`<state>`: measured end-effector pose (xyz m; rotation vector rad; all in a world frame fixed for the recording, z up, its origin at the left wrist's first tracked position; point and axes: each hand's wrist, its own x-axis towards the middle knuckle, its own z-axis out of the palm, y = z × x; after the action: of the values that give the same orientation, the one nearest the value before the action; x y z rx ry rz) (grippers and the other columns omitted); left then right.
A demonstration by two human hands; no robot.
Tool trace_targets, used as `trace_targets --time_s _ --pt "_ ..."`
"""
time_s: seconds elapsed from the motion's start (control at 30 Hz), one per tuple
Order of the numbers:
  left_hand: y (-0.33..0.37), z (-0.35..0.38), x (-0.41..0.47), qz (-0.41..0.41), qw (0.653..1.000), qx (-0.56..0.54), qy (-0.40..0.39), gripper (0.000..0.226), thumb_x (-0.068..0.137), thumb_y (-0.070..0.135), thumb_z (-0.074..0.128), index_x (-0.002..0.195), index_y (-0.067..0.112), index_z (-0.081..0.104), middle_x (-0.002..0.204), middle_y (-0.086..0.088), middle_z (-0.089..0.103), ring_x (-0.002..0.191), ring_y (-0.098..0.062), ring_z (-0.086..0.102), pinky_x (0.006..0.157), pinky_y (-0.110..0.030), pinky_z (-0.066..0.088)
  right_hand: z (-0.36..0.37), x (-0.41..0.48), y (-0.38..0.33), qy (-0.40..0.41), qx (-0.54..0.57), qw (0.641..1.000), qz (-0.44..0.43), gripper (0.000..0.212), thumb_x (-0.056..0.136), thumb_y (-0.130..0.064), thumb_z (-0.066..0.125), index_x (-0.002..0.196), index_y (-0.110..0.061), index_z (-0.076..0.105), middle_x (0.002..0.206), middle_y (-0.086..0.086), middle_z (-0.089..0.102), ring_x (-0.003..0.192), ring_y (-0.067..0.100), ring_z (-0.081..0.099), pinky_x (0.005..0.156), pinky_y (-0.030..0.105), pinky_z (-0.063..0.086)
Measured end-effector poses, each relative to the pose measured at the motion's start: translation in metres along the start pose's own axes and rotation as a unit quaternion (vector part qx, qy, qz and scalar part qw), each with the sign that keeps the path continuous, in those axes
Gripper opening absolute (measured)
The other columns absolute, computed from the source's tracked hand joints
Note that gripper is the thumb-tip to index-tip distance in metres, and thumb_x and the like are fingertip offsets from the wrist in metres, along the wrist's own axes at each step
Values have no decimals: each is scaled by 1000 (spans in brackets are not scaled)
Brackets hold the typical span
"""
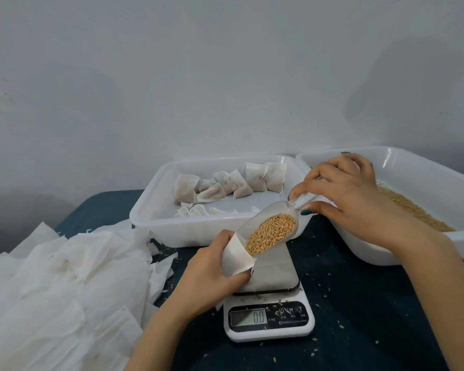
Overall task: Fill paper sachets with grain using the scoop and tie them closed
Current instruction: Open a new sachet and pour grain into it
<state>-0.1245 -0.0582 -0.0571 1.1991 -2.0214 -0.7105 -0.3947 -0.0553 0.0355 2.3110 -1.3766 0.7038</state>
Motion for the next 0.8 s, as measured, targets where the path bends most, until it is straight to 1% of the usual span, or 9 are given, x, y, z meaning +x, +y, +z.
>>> trace_targets --time_s 0.1,0.13,0.2,0.27,0.37,0.47,0.57,0.7,0.8 --pt "1 3 0 5 1000 -23 -14 41 73 46 66 110 38 50 97 13 68 86 -5 66 74 -32 56 -4 2 -5 -2 -3 1000 -10 30 77 -25 80 105 -33 74 101 -3 63 108 26 49 104 41 15" --pt "1 4 1 2 999 -28 -17 41 73 45 67 109 39 50 98 12 69 86 -5 65 73 -30 56 -6 3 -7 -3 -3 1000 -13 30 77 -25 80 105 -33 73 102 -3 63 109 25 47 105 42 15" --pt "1 5 1 -1 999 -36 -22 42 71 45 66 110 39 49 101 13 67 87 -3 64 70 -21 53 -9 5 -10 -3 -3 1000 -20 31 76 -24 81 105 -33 74 103 -2 63 109 25 45 105 44 16" --pt "1 7 1 -1 999 -45 -27 43 73 45 67 111 36 50 103 13 66 87 -3 63 69 -16 50 -12 7 -12 -3 -10 1000 -28 31 75 -24 82 105 -31 74 103 0 64 109 28 46 104 46 16" --pt "2 7 1 1 998 -61 -34 44 75 43 68 114 34 50 105 11 66 91 -5 64 71 -18 52 -17 9 -15 -4 -22 999 -24 32 74 -23 82 104 -30 75 104 3 65 109 35 52 104 52 19" --pt "3 7 0 2 996 -78 -35 44 73 45 66 112 35 50 102 11 66 88 -5 63 67 -14 49 -20 10 -18 -4 -27 999 -25 30 74 -24 82 103 -29 76 103 4 66 109 37 54 104 58 22" --pt "5 7 0 2 995 -88 -36 39 74 41 66 109 35 50 96 8 66 82 -8 63 65 -16 49 -23 10 -18 1 -35 999 -26 29 74 -25 82 102 -28 77 103 5 66 109 39 55 103 59 24" --pt "6 7 0 6 993 -111 -36 35 75 36 65 107 32 52 92 8 67 77 -9 63 66 -25 53 -24 10 -19 5 -40 999 -17 28 75 -26 82 103 -28 77 103 5 67 109 39 55 102 59 24" --pt "6 7 0 7 992 -125 -32 35 72 36 64 105 34 51 91 9 66 72 -4 60 64 -23 52 -23 11 -21 8 -44 999 -22 28 74 -25 83 102 -28 77 103 5 67 109 39 56 101 59 24"
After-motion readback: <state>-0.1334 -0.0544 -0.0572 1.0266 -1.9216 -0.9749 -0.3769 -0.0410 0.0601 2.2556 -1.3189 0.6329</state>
